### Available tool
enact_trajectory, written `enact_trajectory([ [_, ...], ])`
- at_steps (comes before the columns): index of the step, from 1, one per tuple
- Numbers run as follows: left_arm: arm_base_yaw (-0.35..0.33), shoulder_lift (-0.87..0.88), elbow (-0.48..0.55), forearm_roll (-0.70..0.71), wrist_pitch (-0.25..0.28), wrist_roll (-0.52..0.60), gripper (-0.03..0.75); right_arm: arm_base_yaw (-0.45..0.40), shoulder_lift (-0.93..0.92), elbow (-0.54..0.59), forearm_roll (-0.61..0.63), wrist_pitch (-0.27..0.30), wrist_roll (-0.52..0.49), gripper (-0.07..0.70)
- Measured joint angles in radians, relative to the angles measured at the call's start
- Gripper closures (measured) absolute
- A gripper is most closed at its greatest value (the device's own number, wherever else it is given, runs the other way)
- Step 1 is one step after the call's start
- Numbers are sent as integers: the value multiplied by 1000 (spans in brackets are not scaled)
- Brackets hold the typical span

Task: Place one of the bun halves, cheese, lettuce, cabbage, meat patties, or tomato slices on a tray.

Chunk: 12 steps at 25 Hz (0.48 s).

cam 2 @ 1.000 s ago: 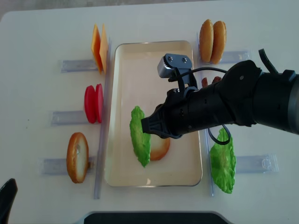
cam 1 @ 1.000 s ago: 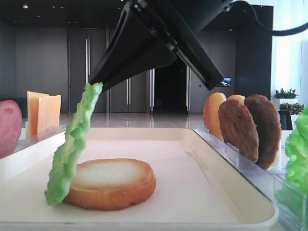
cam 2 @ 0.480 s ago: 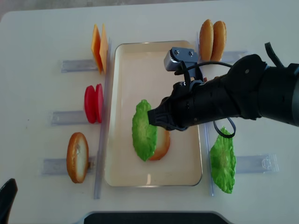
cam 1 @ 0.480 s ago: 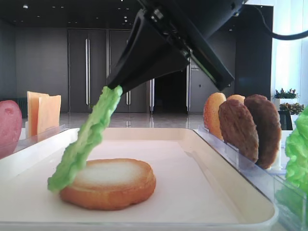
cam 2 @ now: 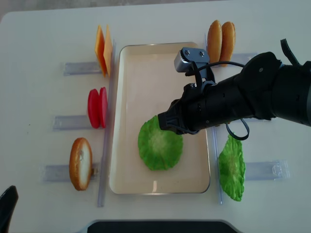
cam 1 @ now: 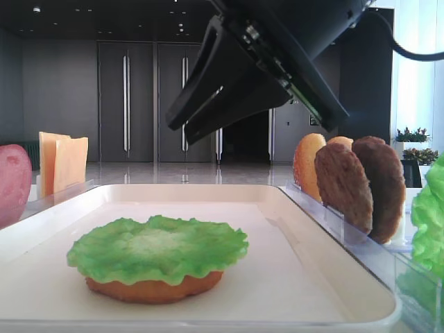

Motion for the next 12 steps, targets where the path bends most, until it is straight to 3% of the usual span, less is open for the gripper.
enact_trajectory([
  [4,0,0,0,0,0,0,181,0,0,0,-18,6,0,454],
  [9,0,0,0,0,0,0,181,0,-2,0,-29,13,0,225],
  [12,0,0,0,0,0,0,181,0,-23,0,-32,14,2,182],
])
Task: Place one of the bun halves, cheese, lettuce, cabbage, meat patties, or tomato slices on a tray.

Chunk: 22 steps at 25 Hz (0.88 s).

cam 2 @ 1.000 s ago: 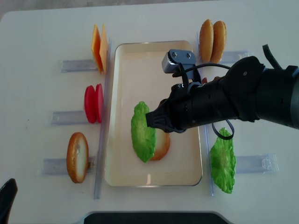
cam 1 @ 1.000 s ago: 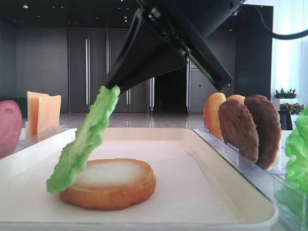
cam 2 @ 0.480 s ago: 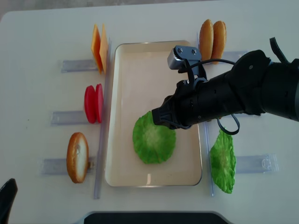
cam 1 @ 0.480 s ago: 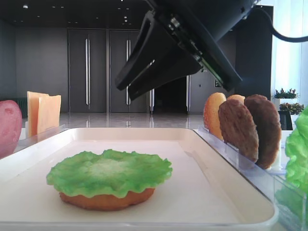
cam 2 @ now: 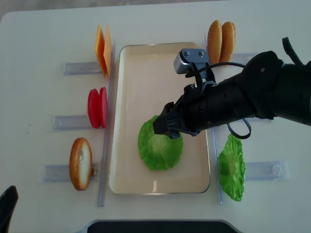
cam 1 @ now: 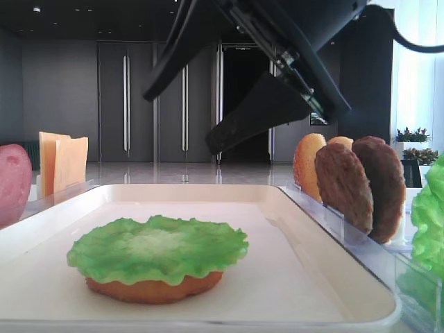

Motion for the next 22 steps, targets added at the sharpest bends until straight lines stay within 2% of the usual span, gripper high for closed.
enact_trajectory([
  [2,0,0,0,0,0,0,181,0,-22,-2,-26,0,23,174],
  [5,0,0,0,0,0,0,181,0,-51,-26,-159,18,144,171],
  [8,0,0,0,0,0,0,181,0,-75,-80,-405,33,359,171],
  [10,0,0,0,0,0,0,181,0,-88,-139,-626,74,548,171],
  [12,0,0,0,0,0,0,181,0,-98,-203,-841,135,727,170],
  [14,0,0,0,0,0,0,181,0,-100,-284,-1071,229,900,169],
  [16,0,0,0,0,0,0,181,0,-100,-358,-1248,330,1019,169],
  [19,0,0,0,0,0,0,181,0,-100,-470,-1439,483,1114,167],
  [22,0,0,0,0,0,0,181,-13,-100,-571,-1514,606,1138,166],
])
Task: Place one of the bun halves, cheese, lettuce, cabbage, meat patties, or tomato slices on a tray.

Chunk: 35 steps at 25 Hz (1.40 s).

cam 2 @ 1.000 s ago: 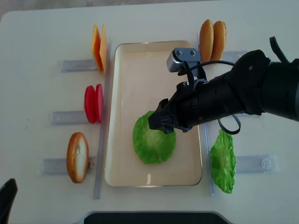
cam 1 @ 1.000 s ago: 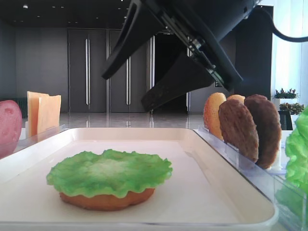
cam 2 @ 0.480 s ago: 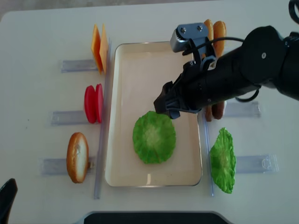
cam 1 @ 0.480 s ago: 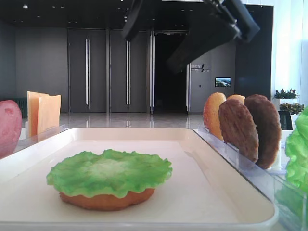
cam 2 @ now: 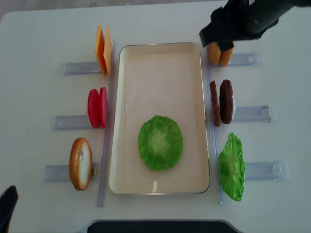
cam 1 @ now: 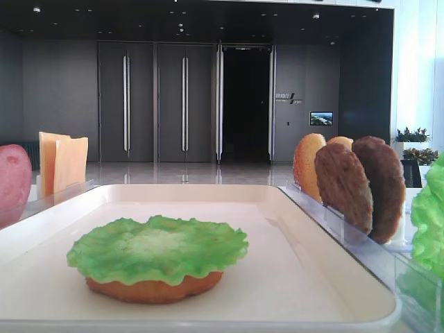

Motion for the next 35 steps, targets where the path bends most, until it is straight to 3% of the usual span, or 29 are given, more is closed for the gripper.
enact_trajectory([
  [3,0,0,0,0,0,0,181,-42,0,-88,-6,73,-1,166],
  [5,0,0,0,0,0,0,181,-88,0,-129,-5,89,-9,166],
  [15,0,0,0,0,0,0,181,-514,-8,-164,142,97,-90,166],
  [18,0,0,0,0,0,0,181,-597,-11,-164,142,99,-101,166],
  [24,0,0,0,0,0,0,181,-679,-20,-164,136,103,-133,166],
  [35,0,0,0,0,0,0,181,-677,-131,-164,124,104,-154,166],
])
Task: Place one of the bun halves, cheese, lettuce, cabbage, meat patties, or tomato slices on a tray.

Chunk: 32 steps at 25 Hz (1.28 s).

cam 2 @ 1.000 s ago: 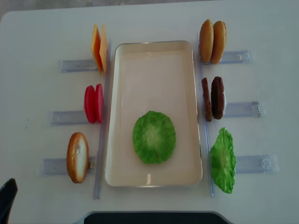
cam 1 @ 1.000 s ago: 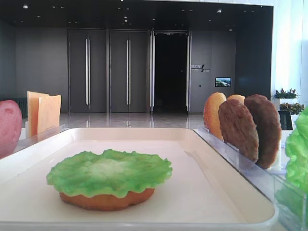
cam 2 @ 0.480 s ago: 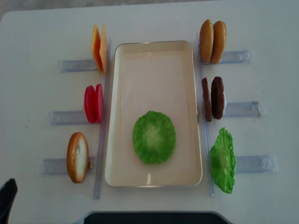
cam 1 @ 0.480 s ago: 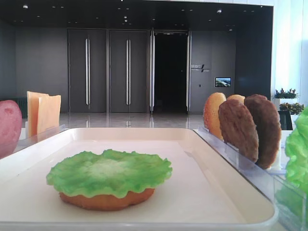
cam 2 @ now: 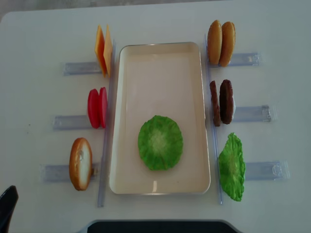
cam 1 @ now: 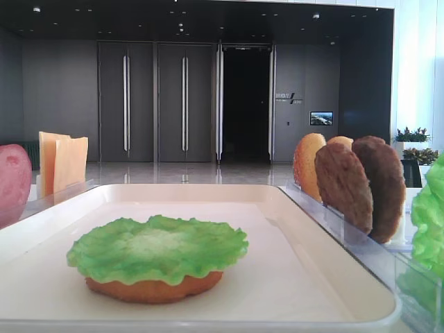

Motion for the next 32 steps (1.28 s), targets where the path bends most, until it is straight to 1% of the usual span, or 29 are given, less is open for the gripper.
enact_trajectory([
  [9,0,0,0,0,0,0,181,49,-319,0,-7,0,-14,166],
  [11,0,0,0,0,0,0,181,55,-423,0,-7,1,-17,166],
  [18,0,0,0,1,0,0,181,60,-645,16,19,0,-73,183],
  [20,0,0,0,1,0,0,181,60,-706,52,20,0,-85,184],
  [24,0,0,0,1,0,0,181,60,-836,187,22,1,-91,184],
  [32,0,0,0,1,0,0,181,60,-1075,538,34,2,-91,184],
])
